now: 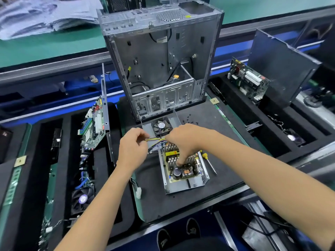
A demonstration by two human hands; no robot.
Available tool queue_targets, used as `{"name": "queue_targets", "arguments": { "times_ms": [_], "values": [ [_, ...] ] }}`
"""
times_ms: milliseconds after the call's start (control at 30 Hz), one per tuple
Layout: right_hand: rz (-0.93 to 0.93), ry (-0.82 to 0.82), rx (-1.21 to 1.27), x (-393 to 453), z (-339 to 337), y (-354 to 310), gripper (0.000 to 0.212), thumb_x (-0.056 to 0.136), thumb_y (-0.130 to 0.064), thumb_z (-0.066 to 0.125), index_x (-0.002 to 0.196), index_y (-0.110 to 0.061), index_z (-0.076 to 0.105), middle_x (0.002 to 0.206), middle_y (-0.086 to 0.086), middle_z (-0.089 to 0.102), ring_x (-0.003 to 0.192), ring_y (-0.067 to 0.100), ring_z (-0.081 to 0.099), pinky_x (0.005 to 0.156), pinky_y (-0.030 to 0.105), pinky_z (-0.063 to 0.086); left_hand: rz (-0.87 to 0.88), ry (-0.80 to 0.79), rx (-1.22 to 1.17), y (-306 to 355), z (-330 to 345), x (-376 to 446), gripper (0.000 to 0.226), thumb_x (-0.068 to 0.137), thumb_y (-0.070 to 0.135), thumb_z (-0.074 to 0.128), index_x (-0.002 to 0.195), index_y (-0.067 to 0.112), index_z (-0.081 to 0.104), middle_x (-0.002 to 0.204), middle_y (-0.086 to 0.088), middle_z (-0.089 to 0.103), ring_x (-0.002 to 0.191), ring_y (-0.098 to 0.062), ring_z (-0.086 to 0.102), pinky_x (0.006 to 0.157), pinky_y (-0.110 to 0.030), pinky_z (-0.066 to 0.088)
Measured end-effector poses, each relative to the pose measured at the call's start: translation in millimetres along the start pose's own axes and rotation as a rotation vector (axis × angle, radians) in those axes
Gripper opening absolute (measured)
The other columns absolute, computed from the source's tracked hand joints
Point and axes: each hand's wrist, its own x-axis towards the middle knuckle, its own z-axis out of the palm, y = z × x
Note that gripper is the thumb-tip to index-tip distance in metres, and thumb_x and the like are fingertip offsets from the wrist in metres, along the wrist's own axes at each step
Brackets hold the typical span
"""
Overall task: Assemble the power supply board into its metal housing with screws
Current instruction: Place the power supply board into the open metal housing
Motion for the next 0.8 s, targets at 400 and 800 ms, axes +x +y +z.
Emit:
{"name": "queue_targets", "arguments": {
  "times_ms": [400,800],
  "values": [
    [0.002,-0.039,-0.006,8,23,-14,0.059,0.065,-0.057,0.075,0.096,-0.013,0.050,0.076,-0.004,0.047,0.068,0.018,0.047,0.054,0.030,0.033,0.020,-0.452,0.278,-28,14,-2,0.034,0.089,0.026,0.066,0.120,0.019,0.054,0.112,0.008,0.057,0.107,-0.016,0.056,0.096,-0.036,0.044],
    [0.012,-0.042,0.105,10,48,-17,0.056,0.065,-0.049,0.077,0.091,-0.014,0.041,0.076,-0.004,0.044,0.066,0.020,0.049,0.050,0.030,0.031,-0.029,-0.221,0.305,-25,27,5,0.012,0.090,0.012,0.061,0.098,0.014,0.070,0.092,0.000,0.069,0.086,-0.020,0.061,0.077,-0.034,0.049]
  ]
}}
